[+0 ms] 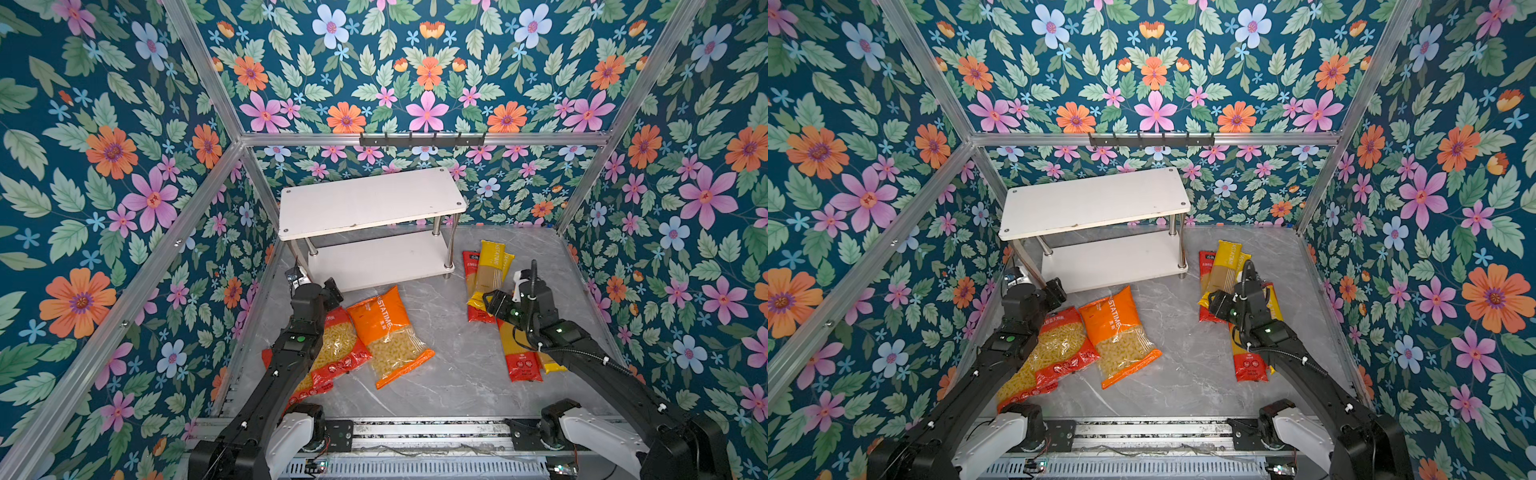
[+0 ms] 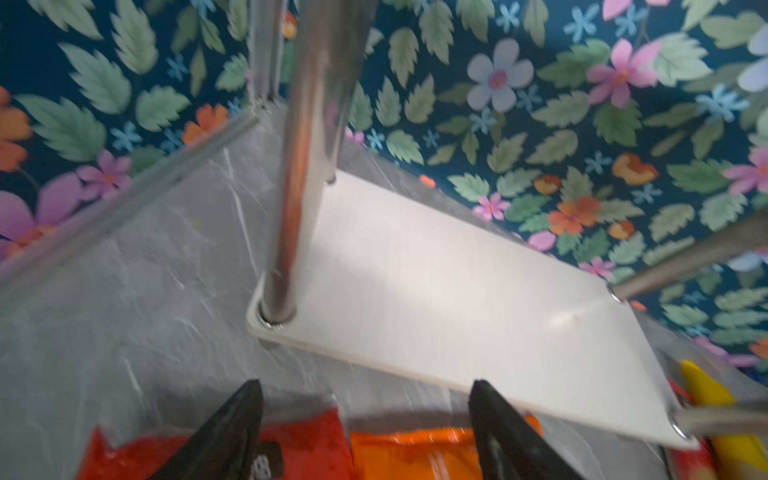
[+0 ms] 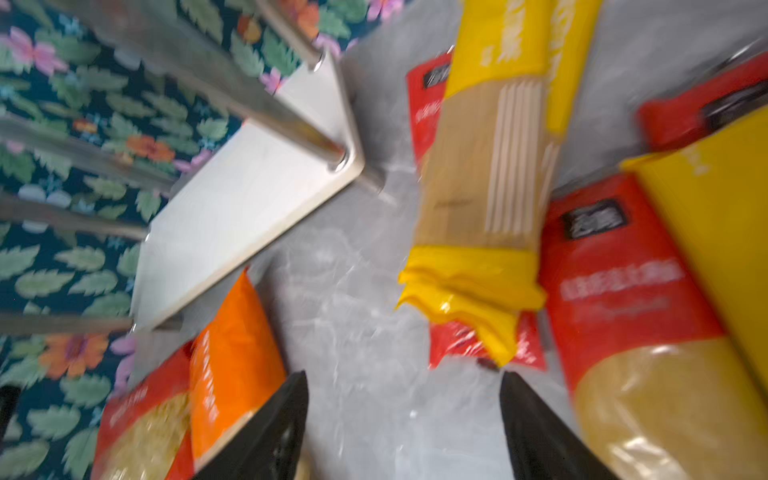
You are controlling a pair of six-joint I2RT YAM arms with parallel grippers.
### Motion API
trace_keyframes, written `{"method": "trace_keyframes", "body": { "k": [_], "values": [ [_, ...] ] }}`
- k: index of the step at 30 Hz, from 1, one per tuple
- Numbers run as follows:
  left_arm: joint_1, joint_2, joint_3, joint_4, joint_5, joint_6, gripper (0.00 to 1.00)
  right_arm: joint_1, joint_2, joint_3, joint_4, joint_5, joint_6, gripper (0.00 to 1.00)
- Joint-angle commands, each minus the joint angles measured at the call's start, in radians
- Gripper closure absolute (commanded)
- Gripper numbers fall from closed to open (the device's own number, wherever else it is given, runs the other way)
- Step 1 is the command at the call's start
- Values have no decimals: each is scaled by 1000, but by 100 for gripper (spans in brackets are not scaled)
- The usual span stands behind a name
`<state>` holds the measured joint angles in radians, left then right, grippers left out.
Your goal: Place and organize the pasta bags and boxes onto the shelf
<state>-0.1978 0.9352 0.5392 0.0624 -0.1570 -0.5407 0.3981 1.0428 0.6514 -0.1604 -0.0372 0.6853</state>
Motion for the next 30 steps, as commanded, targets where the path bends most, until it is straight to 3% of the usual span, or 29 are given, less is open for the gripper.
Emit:
{"method": "trace_keyframes", "body": {
  "k": [1, 7, 13, 18, 23, 30],
  "values": [
    [-61, -48, -39, -69, 113, -85, 20, 110, 80, 8, -19, -37, 82, 27],
    [-338, -31, -90, -67, -54, -181, 20, 334, 358, 146, 55, -94, 60, 29],
    [-480, 70, -70, -9, -58, -207, 21, 363, 538, 190, 162, -204, 60, 30],
    [-514, 154, -36, -27, -70, -240, 22, 364, 690, 276, 123, -292, 58, 32],
    [-516, 155, -25, -45, -60, -260, 22, 367, 724, 238, 253, -343, 151, 39],
    [-516, 146, 3, -67, -53, -254, 22, 376, 740, 157, 478, -386, 310, 61]
  ]
}}
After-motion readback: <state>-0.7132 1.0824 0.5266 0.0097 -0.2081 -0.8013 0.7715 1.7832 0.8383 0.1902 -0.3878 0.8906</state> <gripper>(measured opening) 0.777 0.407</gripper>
